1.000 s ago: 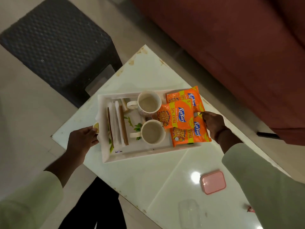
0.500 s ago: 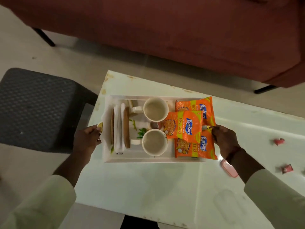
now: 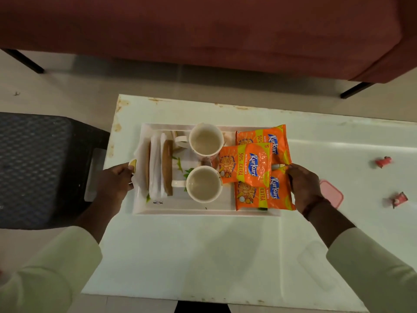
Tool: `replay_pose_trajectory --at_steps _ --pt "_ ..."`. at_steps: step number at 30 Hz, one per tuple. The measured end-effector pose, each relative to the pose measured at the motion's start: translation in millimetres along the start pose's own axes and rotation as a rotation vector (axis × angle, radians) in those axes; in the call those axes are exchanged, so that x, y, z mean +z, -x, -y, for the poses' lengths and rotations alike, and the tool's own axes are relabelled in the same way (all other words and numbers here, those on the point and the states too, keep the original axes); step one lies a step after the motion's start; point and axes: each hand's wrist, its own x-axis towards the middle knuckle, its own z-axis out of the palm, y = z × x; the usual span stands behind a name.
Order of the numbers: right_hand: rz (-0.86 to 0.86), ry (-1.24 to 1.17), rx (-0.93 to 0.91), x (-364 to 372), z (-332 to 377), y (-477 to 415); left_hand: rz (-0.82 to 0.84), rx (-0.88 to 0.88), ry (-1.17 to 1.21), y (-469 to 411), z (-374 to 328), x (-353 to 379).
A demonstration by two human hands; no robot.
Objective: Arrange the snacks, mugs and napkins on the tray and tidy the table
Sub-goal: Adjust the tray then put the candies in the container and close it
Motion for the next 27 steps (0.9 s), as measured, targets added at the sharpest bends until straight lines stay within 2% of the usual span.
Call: replay_pose_trajectory --at_steps 23,25,27 --pt "-0.045 -0.063 0.107 12 -8 3 0.007 0.055 -0.067 -5 -4 0" --pt "-0.097 0.049 0.062 11 -5 9 -0.035 0.128 -0.234 2 -12 0" --pt "-0.226 0.285 -0.060 5 0 22 -0.160 0.290 -0.494 15 -22 -5"
